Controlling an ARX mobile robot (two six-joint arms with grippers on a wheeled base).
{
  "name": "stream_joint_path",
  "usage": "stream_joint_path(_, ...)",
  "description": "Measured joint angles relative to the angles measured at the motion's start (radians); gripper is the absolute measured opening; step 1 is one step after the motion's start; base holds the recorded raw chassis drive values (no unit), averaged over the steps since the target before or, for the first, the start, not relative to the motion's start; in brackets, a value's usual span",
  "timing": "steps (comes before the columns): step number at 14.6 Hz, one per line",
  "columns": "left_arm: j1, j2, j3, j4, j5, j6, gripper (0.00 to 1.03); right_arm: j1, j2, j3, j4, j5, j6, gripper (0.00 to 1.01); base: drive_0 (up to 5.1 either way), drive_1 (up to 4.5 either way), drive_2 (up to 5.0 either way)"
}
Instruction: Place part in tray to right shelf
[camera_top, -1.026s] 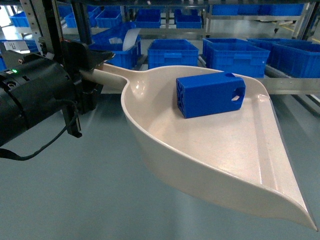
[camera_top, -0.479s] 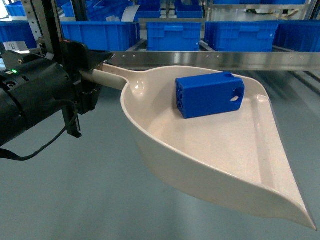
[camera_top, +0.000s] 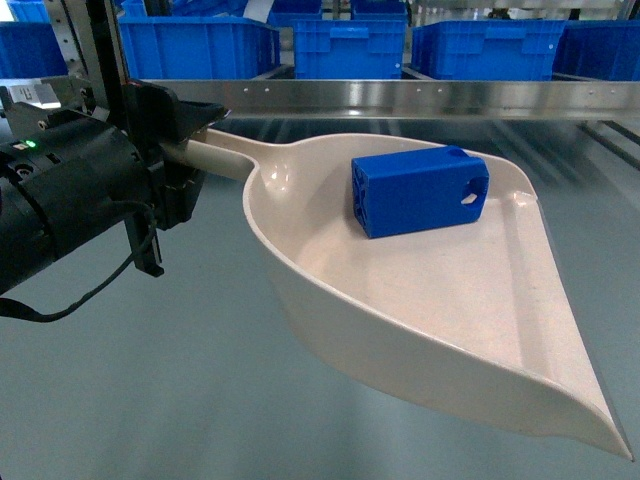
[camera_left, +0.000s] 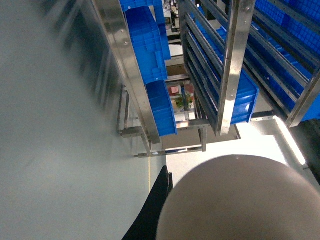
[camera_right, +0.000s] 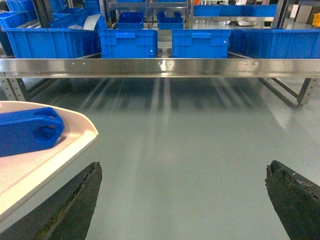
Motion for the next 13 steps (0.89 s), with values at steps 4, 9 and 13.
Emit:
stream_joint_path(4,0.000,0.000,0.000,0.002,0.000,0.000,0.12,0.000,0.000,0.000,0.001,0.000,0.000,0.98,0.0,0.00,0.0)
stream_joint_path(9,0.002,0.000,0.000,0.005,-0.001,0.000,0.12,0.000,0.000,0.000,0.002,0.000,0.000,0.98,2.1,0.15,-2.4)
stream_joint_path(13,0.002,0.000,0.000,0.004,0.000,-0.001,0.12,0.000,0.000,0.000,0.002,0.000,0.000,0.98,3.5,0.50,-4.3)
